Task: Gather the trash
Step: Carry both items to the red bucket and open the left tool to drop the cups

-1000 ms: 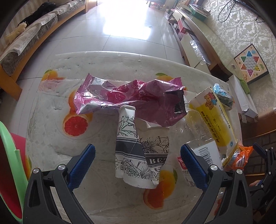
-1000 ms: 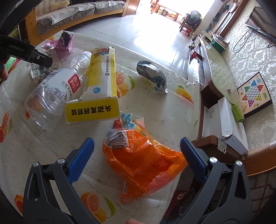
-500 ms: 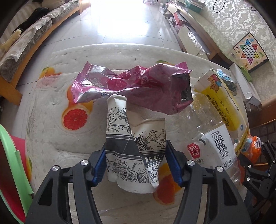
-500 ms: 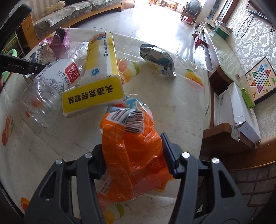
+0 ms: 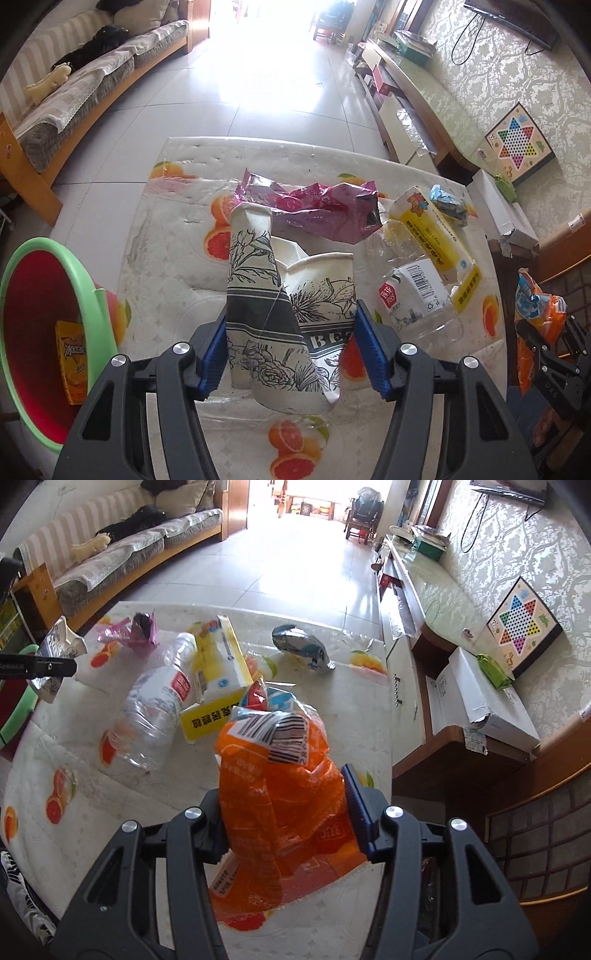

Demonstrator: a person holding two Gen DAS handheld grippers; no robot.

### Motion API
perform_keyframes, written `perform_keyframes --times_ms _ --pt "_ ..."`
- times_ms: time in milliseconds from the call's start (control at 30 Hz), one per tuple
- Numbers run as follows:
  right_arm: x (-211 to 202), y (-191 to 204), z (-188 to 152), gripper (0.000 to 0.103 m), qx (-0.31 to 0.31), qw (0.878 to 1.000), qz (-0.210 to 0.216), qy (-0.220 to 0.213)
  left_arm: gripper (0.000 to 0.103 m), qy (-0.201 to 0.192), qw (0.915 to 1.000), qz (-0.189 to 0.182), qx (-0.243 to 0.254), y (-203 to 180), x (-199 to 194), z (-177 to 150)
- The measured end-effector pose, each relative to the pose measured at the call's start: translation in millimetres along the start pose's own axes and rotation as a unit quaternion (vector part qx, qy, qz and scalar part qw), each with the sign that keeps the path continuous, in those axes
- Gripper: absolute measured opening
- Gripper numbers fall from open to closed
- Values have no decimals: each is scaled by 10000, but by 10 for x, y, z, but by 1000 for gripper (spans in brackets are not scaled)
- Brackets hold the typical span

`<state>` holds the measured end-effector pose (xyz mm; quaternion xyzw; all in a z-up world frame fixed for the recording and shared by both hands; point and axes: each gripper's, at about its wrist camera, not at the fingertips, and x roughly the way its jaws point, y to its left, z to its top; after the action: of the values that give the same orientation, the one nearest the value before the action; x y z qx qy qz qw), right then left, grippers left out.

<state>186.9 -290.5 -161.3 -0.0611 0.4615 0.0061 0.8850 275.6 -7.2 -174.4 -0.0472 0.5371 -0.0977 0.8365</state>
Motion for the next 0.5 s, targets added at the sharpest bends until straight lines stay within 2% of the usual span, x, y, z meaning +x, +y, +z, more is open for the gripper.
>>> perform_keyframes --times_ms 267,500 --pt "-610 309 44 51 86 9985 163 -520 59 -613 9981 74 40 174 -746 -251" --pt "-962 828 159 51 -219 9956 361 -838 59 -974 9949 184 -176 544 -1220 -467"
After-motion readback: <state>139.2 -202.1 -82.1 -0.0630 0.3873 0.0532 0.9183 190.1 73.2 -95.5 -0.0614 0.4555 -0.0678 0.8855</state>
